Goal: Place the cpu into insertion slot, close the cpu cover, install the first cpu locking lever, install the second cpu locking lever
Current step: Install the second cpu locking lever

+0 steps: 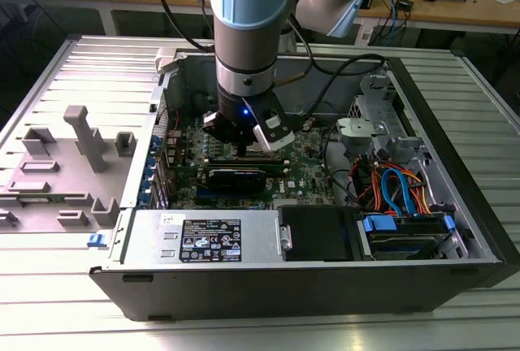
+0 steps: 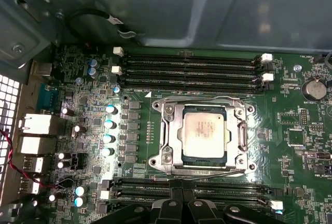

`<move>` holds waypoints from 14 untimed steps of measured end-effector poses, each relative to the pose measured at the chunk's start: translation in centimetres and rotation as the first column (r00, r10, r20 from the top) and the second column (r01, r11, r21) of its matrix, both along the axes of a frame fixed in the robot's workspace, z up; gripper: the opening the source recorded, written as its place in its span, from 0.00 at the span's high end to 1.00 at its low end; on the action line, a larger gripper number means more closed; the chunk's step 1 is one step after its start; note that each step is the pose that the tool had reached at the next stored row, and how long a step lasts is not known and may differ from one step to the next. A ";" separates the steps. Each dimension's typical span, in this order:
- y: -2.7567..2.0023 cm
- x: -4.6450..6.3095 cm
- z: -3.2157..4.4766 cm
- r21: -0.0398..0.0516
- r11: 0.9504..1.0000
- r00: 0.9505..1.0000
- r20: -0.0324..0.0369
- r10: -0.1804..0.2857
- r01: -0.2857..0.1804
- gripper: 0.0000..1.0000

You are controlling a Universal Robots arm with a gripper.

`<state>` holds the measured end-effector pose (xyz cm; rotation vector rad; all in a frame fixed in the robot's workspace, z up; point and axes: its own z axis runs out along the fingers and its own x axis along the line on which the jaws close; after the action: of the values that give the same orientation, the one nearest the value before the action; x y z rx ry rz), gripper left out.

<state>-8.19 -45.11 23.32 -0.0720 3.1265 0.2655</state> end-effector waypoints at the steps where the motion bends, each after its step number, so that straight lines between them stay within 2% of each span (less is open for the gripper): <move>1: -0.01 0.0 -0.01 0.000 1.000 1.000 0.000 0.000 0.000 0.89; 7: 0.01 -0.4 -0.11 0.002 1.000 1.000 -0.002 0.002 -0.002 0.89; 14: 0.00 -0.6 -0.37 0.018 1.000 1.000 -0.002 0.005 -0.005 0.89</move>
<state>-8.81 -45.11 22.96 -0.0797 3.1257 0.2943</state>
